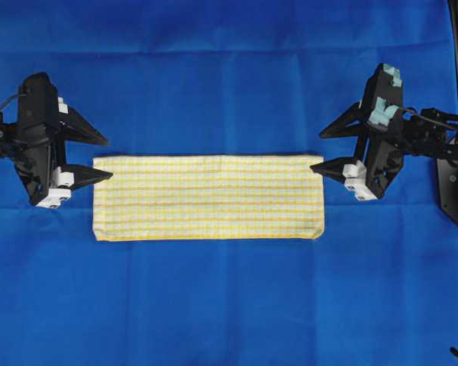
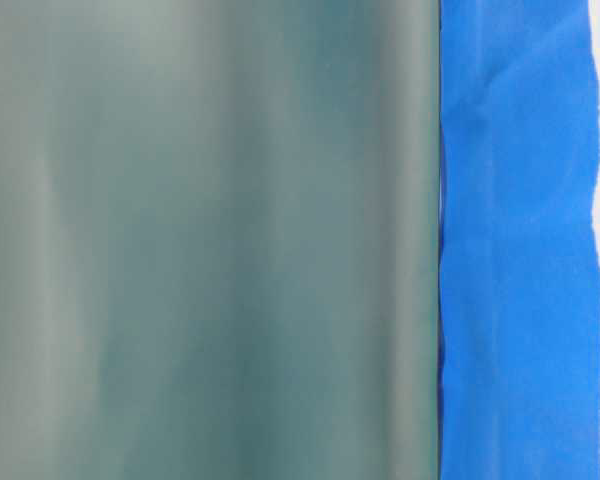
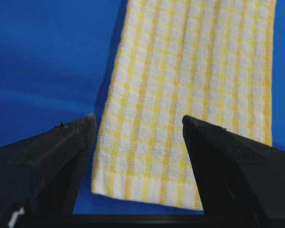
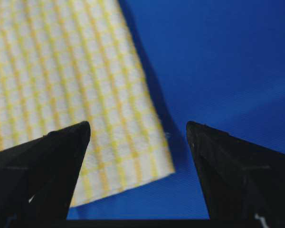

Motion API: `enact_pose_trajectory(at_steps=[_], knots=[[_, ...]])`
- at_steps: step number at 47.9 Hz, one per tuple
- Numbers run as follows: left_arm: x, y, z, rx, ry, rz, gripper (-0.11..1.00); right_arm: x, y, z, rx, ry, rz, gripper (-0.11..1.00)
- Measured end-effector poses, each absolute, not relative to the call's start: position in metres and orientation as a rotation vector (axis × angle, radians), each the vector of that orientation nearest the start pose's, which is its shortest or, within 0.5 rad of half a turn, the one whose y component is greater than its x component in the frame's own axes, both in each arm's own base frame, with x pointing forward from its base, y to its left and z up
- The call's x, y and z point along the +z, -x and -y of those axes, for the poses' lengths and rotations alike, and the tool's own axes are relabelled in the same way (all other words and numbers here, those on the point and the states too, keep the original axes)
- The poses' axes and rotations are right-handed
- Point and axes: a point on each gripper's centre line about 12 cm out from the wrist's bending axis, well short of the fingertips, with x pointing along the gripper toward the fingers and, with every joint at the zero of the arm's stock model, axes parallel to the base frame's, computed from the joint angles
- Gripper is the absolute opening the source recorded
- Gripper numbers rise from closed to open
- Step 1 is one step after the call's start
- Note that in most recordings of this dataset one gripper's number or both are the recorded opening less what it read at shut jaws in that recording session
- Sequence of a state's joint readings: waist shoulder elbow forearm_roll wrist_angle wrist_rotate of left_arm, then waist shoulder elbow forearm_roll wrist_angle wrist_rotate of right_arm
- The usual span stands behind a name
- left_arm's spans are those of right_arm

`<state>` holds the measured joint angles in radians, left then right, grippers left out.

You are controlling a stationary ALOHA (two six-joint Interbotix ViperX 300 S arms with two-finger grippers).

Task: Fold the yellow towel.
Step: 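Release the corners and lift both grippers, then grasp the left and right ends of the folded strip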

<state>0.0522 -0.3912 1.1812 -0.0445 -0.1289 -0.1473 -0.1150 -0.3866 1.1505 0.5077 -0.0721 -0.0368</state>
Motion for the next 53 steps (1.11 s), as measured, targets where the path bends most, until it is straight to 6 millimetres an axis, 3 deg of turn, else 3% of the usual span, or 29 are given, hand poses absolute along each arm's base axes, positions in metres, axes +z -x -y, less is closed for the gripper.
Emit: enact_pose_trajectory(at_steps=[9,29,39,45,53], knots=[[0.136,-0.245,-0.016,0.130,0.199,-0.676,0.66,0.138,-0.246,0.039,-0.331,-0.477,-0.675,0.79],[0.083,-0.245,-0.030,0.199,0.221,-0.853,0.66,0.092,-0.253,0.048,-0.394,-0.485,-0.849,0.79],[0.081,-0.248,-0.031,0.200,0.221,-0.856,0.63,0.091,-0.256,0.048,-0.397,-0.487,-0.855,0.76],[0.080,-0.247,-0.034,0.212,0.229,-0.864,0.49,0.091,-0.257,0.048,-0.389,-0.476,-0.857,0.57],[0.080,-0.248,-0.031,0.203,0.227,-0.916,0.09,0.090,-0.258,0.042,-0.367,-0.463,-0.864,0.12]])
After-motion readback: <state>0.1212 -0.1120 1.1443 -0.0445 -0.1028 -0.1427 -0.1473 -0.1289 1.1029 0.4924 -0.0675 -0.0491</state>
